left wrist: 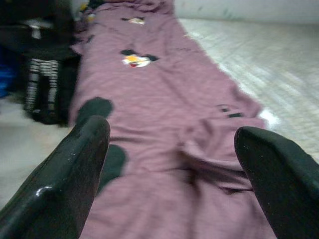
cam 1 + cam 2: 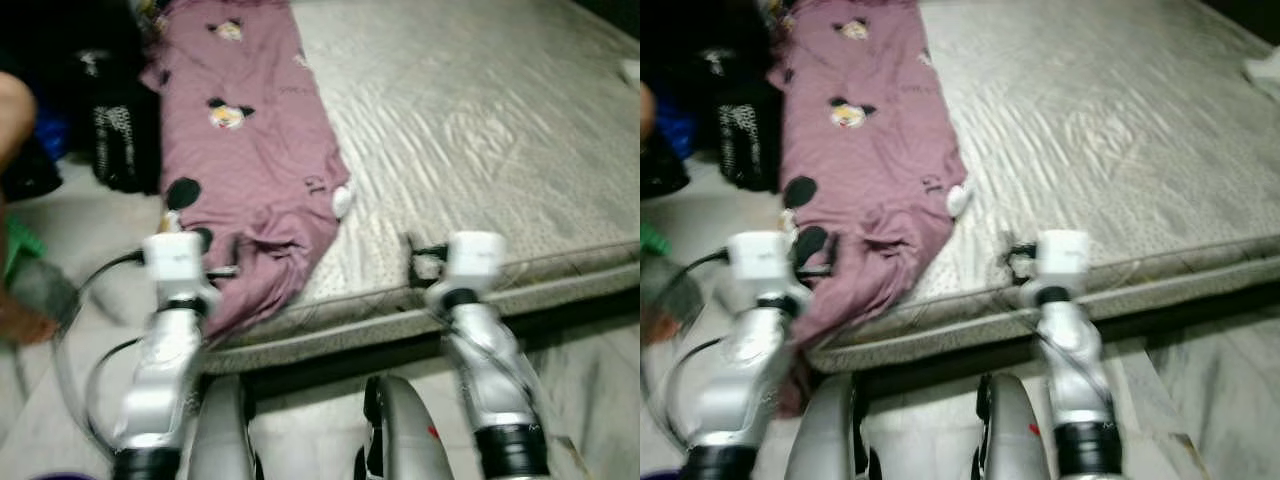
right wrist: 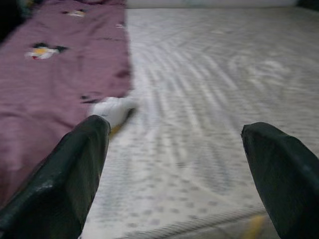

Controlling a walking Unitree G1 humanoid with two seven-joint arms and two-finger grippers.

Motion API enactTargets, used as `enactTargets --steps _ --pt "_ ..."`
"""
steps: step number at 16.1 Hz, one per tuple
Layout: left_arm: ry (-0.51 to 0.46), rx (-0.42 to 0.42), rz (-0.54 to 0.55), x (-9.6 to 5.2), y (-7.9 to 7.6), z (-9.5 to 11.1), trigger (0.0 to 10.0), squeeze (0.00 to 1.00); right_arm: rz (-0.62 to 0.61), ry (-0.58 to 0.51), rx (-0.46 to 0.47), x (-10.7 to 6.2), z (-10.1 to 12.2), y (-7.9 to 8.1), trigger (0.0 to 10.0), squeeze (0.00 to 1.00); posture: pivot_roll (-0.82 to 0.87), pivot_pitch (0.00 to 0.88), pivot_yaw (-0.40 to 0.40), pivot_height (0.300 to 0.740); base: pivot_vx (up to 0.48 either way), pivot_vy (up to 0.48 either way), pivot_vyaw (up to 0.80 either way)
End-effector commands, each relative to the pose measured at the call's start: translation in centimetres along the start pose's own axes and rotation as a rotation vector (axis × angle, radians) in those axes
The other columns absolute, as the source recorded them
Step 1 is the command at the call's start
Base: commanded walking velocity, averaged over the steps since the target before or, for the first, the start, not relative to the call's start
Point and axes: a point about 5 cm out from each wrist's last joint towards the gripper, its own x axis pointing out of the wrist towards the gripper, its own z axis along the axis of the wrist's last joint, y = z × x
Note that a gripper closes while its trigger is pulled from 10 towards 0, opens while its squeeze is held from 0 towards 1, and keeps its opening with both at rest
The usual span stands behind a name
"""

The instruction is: Clean up the room

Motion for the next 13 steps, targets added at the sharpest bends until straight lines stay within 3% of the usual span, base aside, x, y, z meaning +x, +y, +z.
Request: enactTargets --steps 1,6,13 --pt "0.006 -0.015 -0.029 0.04 -0.86 -0.05 10.0 0.00 -0.027 0.001 -0.009 0.01 0.16 -1.06 10.0 0.00 0.03 0.120 0.012 0.574 0.345 0.000 0.00" --pt "0.013 -0.021 -0.030 0.17 -1.04 -0.16 10.0 0.00 -0.030 0.002 -0.015 0.11 0.16 -1.26 10.0 0.00 0.03 0.112 0.008 0.574 0.337 0.000 0.00" --pt "0.010 -0.058 0.023 0.82 -1.22 0.01 10.0 0.00 -0.010 0.001 -0.047 -0.08 -0.02 -1.47 10.0 0.00 0.00 0.106 -0.018 0.574 0.000 0.000 0.00"
